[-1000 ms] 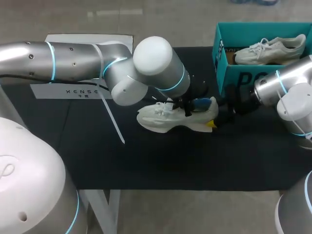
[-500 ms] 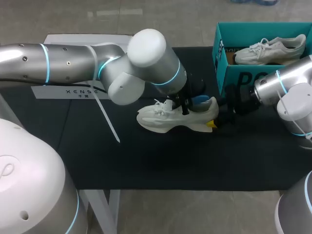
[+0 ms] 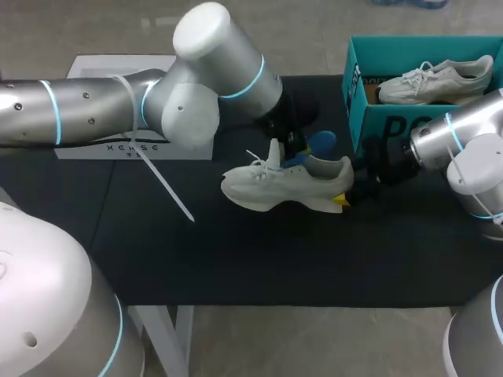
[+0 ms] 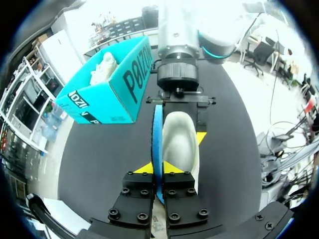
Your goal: Take the shoe out of the shoebox, open the shoe tongue, remove and reinsert the insole, then place the shoe into the shoebox
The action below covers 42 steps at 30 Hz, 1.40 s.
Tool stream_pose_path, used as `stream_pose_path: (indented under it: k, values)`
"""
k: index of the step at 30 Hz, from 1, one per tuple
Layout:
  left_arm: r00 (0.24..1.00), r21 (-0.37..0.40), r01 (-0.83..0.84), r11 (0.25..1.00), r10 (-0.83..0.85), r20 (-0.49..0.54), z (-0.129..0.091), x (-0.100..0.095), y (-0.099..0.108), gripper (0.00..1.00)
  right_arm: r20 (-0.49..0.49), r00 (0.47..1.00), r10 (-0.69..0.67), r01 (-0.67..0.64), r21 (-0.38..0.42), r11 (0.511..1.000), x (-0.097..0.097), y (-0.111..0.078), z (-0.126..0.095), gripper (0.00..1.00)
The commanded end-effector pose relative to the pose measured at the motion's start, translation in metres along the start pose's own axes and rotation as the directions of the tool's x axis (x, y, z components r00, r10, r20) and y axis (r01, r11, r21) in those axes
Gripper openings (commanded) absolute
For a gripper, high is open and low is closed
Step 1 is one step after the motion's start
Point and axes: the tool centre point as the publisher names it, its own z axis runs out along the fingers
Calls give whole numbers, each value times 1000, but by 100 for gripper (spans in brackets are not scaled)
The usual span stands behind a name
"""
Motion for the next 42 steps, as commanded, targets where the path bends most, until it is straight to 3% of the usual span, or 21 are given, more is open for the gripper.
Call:
stream_pose_path:
  k: [1,2,4,23,31,37,42]
  values:
    - [998,1,-23,1000,23,-55,-18,3,-18,0,-2,1000,-1,1,1,1000,-1,-3,4,0]
    - [997,11,-35,999,36,-65,-22,6,-24,0,-2,1000,-1,1,1,1000,-1,-3,4,0]
    - [996,-49,-66,997,62,-70,-27,13,-36,0,-2,1000,-1,1,1,1000,-1,-3,4,0]
    - [996,-49,-66,997,62,-70,-27,13,-36,0,-2,1000,-1,1,1,1000,-1,-3,4,0]
    - [995,-101,-88,991,81,-66,13,35,-43,0,-2,1000,-1,1,1,1000,-1,-3,4,0]
    - [995,-21,-20,1000,18,-96,16,33,-53,0,-2,1000,-1,1,1,1000,-1,-3,4,0]
    - [985,70,38,997,-26,-171,-1,26,-63,0,-2,1000,-1,1,1,1000,-1,-3,4,0]
